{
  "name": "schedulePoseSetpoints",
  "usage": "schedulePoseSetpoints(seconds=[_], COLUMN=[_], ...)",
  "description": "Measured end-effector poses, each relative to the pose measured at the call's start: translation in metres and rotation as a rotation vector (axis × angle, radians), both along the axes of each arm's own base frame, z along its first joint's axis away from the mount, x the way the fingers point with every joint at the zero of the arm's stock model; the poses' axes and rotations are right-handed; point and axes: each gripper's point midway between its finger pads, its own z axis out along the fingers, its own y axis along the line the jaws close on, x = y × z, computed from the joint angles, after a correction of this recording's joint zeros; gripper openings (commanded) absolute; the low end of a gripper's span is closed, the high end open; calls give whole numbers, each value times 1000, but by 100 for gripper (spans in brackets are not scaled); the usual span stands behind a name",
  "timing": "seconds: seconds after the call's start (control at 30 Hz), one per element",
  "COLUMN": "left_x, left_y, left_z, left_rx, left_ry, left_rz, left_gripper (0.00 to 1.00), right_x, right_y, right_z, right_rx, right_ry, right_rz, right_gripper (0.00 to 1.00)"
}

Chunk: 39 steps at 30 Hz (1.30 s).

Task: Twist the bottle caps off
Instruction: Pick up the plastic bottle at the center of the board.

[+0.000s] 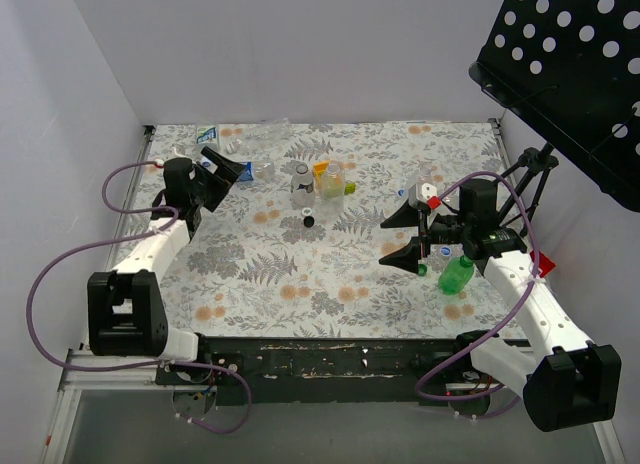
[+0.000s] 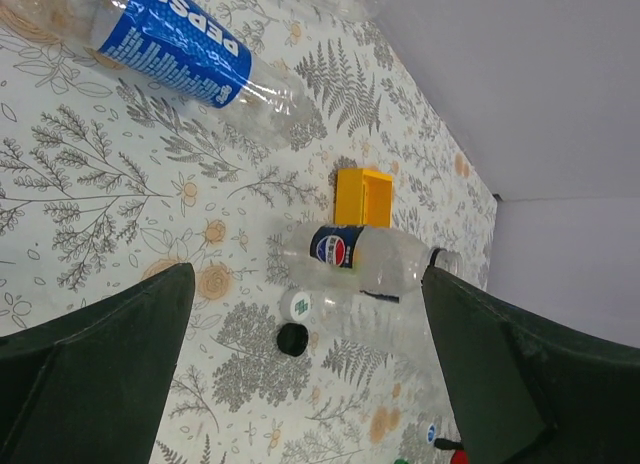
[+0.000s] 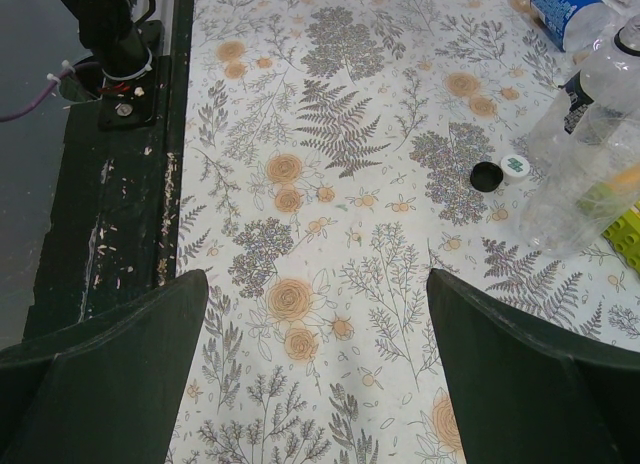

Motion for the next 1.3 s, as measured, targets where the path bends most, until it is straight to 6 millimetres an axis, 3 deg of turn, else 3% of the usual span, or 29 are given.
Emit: schedulePoseSetpoints(seconds=[0.3,0.63,0.83,1.3], left_x=[56,96,99,120], left_y=[30,45,49,49], left_z=[-21,-90,-116,-124], left_rx=[-76,-129,-129,-177], left_ry=[177,472,567,584], left_rz=[161,319,368,413], left_gripper=[98,98,98,98], right_x=[0,2,3,3], right_y=[0,0,0,0], right_z=[0,-2,-5,-6], right_rx=[1,0,-2,-2], right_ry=[2,15,27,30], right_rz=[1,-1,-2,-2], right_gripper=[98,98,98,98])
